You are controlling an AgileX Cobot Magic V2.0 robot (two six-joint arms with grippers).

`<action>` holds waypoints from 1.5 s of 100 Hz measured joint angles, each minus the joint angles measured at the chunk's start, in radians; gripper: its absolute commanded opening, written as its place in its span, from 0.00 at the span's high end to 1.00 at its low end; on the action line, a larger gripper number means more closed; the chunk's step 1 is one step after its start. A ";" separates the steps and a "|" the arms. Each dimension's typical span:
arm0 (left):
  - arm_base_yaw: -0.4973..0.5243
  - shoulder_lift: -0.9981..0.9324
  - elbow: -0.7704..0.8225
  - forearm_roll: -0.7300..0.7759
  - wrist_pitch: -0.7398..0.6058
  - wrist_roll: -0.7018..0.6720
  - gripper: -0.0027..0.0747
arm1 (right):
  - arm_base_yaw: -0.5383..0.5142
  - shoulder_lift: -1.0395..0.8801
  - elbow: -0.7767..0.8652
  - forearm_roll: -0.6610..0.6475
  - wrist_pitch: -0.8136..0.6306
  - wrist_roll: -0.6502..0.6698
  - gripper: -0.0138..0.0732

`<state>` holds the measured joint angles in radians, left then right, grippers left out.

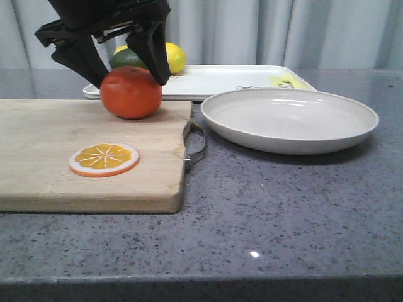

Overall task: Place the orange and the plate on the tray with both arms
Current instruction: 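Lower the left gripper over the orange on the board and close it, then lift the orange with the left gripper and lower it onto the white plate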

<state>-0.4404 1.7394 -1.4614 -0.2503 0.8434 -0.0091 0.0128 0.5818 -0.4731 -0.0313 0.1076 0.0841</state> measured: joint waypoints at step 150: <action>-0.255 0.146 -0.323 -0.009 0.042 0.000 0.46 | 0.000 0.000 0.000 0.000 0.000 0.000 0.92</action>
<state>-0.6952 1.8850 -1.7843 -0.2589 0.8856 -0.0091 0.0128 0.5818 -0.4731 -0.0313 0.1076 0.0841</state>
